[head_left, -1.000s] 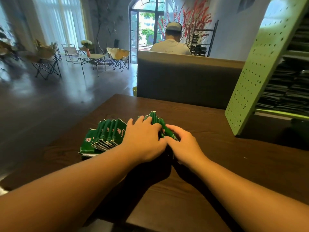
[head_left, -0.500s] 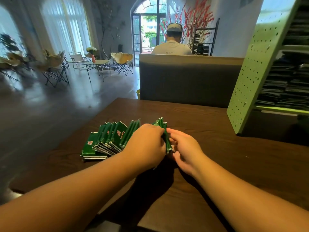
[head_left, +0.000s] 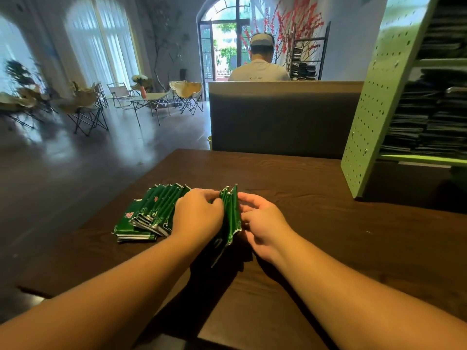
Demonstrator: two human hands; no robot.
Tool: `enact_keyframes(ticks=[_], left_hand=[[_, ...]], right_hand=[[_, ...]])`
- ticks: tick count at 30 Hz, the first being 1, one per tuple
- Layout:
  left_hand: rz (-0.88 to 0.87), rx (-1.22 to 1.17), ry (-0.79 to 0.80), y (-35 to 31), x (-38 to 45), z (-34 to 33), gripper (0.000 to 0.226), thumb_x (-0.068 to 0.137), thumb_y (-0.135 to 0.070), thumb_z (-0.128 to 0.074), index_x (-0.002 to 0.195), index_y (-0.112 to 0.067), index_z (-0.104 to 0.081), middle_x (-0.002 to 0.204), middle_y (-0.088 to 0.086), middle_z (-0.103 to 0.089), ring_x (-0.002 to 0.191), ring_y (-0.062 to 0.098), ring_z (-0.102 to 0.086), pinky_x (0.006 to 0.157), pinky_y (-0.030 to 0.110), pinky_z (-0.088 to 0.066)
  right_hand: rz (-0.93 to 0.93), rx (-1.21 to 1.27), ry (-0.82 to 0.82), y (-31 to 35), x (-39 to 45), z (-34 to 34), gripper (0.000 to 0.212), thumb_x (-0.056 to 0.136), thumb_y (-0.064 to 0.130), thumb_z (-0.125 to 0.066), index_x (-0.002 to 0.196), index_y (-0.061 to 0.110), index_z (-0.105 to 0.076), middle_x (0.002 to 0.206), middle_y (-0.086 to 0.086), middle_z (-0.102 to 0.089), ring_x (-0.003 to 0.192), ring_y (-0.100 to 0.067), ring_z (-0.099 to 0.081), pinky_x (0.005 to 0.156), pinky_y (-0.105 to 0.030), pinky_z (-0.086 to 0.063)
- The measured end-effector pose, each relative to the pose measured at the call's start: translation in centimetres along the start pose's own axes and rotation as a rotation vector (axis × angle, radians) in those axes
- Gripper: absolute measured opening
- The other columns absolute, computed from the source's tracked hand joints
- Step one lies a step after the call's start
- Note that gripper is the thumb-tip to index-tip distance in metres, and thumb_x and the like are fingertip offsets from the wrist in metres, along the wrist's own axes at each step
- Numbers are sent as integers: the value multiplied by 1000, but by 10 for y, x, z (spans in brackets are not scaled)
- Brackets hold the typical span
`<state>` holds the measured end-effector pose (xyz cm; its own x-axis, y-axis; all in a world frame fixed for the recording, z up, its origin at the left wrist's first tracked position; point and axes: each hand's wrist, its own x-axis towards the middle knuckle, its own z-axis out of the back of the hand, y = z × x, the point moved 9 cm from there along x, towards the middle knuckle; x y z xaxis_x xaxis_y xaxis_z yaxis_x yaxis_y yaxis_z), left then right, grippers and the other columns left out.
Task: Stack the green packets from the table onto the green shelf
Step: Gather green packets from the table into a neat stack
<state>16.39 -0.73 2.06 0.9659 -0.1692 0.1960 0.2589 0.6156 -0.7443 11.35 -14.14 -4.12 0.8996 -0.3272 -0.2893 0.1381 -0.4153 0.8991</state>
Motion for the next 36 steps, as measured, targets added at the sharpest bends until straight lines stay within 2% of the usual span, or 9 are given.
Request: enact_keyframes(ticks=[3, 6, 10, 15, 19, 23, 27, 30, 36], left_hand=[[-40, -39, 32, -2, -7, -7, 55, 89, -38, -70, 140, -18, -59, 130, -3, -64, 105, 5, -56, 86, 23, -44], [3, -188, 61, -5, -16, -9, 70, 84, -44, -77, 143, -20, -47, 103, -21, -53, 86, -5, -51, 68, 14, -40], [43, -583, 100, -21, -25, -13, 61, 86, -36, -78, 138, -25, -48, 104, -18, -56, 89, 5, -66, 72, 22, -55], [-26, -910, 173, -59, -41, -31, 50, 84, -32, -78, 125, -37, -51, 119, -10, -64, 96, 4, -71, 77, 26, -59], [-122, -841, 273, -91, -51, -68, 65, 73, -39, -86, 122, -54, -47, 125, -15, -62, 114, 8, -65, 90, 37, -60], [-138, -803, 263, -111, -56, -104, 64, 78, -32, -85, 126, -49, -45, 119, -17, -61, 101, -11, -61, 75, 17, -56], [25, -1028, 416, -119, -55, -143, 26, 99, -19, -61, 122, -32, -64, 111, -2, -75, 98, 8, -73, 73, 22, -57], [119, -1041, 508, -118, -55, -162, 28, 103, -15, -51, 118, -29, -71, 105, 1, -78, 96, 19, -76, 75, 33, -60], [137, -991, 483, -103, -43, -167, 28, 101, -7, -53, 116, -22, -72, 103, 7, -78, 95, 28, -75, 82, 48, -62]], right_hand=[[16, -15, -18, 1, 3, -2, 51, 95, -19, -36, 121, 14, -63, 109, -12, -72, 96, -30, -71, 57, -33, -60], [48, -33, -36, 6, 0, 1, 44, 99, -12, -39, 111, 20, -67, 115, -12, -70, 100, -31, -70, 68, -40, -63], [105, 1, -36, 23, -14, 16, 28, 94, -5, -60, 112, 16, -69, 100, -8, -75, 91, -28, -75, 80, -46, -63], [95, 54, -14, 42, -32, 52, 51, 87, 17, -74, 135, 26, -61, 128, -9, -68, 108, -26, -71, 80, -42, -62], [14, 223, 109, 55, -55, 81, 35, 92, 22, -57, 120, 8, -73, 116, -21, -73, 111, -39, -69, 97, -56, -53], [116, 205, 77, 73, -65, 117, 40, 83, 28, -61, 117, 11, -71, 110, -18, -76, 97, -34, -75, 85, -51, -54], [138, 207, -31, 74, -59, 163, 41, 79, 17, -64, 118, 6, -71, 111, -22, -74, 97, -37, -75, 84, -55, -57], [129, 269, -19, 71, -53, 182, 37, 79, 15, -64, 112, 4, -74, 115, -25, -72, 99, -38, -74, 79, -57, -61], [129, 331, 99, 67, -44, 186, 88, 24, 19, -105, 107, 6, -78, 119, -27, -70, 104, -42, -72, 76, -57, -61]])
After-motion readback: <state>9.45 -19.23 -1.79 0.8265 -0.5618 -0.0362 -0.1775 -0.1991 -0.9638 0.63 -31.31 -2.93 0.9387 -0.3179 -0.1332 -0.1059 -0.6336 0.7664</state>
